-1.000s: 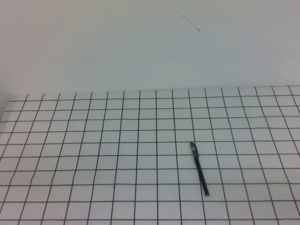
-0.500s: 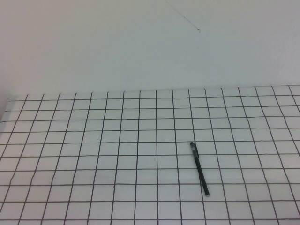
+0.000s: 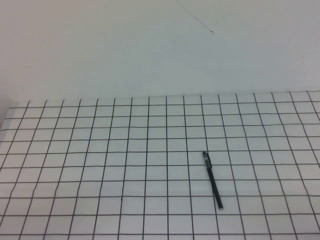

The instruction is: Cap the pen

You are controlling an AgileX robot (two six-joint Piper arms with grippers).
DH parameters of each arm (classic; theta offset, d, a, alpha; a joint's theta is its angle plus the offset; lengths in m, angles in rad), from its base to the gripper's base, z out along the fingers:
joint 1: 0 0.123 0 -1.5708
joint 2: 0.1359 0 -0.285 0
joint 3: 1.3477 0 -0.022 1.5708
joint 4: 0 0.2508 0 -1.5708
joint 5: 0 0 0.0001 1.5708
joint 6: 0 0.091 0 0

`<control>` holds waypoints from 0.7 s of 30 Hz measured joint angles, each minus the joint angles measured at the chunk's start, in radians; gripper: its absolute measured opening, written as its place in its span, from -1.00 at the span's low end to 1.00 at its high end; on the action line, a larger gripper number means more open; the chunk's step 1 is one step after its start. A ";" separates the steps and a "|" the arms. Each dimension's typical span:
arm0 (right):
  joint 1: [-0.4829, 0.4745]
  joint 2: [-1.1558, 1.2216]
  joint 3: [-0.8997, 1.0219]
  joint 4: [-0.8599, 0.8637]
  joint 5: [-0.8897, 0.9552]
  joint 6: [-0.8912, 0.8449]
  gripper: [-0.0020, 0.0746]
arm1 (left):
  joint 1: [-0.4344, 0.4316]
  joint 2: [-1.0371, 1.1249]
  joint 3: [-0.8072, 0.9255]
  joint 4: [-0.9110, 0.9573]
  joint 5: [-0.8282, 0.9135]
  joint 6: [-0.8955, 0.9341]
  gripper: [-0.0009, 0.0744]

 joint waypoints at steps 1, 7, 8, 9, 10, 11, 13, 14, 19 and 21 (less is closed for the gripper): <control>0.000 0.000 0.000 0.000 -0.001 0.000 -0.95 | 0.000 0.000 0.027 0.018 -0.036 0.010 -0.98; 0.000 0.000 0.000 0.000 -0.001 -0.002 -0.95 | 0.031 -0.026 0.171 -0.031 -0.198 0.089 -0.98; 0.000 0.000 0.000 0.000 -0.001 -0.002 -0.95 | 0.042 -0.026 0.185 -0.091 -0.208 0.134 -0.98; 0.000 0.000 0.000 0.000 -0.002 -0.002 -0.95 | 0.057 -0.026 0.181 -0.176 -0.165 0.217 -0.98; 0.000 0.000 0.000 0.000 -0.002 -0.002 -0.95 | 0.074 -0.026 0.182 -0.258 -0.147 0.313 -0.98; 0.000 0.000 0.000 0.000 -0.002 -0.002 -0.95 | 0.087 -0.026 0.182 -0.324 -0.132 0.395 -0.98; 0.000 0.000 0.000 0.000 -0.002 -0.002 -0.95 | 0.103 -0.026 0.182 -0.448 -0.082 0.573 -0.98; 0.000 0.000 0.000 0.000 -0.002 -0.002 -0.95 | 0.105 -0.026 0.182 -0.467 -0.089 0.621 -0.98; 0.000 0.000 0.000 0.000 -0.002 -0.002 -0.95 | 0.100 -0.026 0.182 -0.474 -0.091 0.627 -0.98; 0.000 0.000 0.000 0.000 -0.002 -0.002 -0.95 | 0.090 -0.026 0.182 -0.474 -0.091 0.625 -0.98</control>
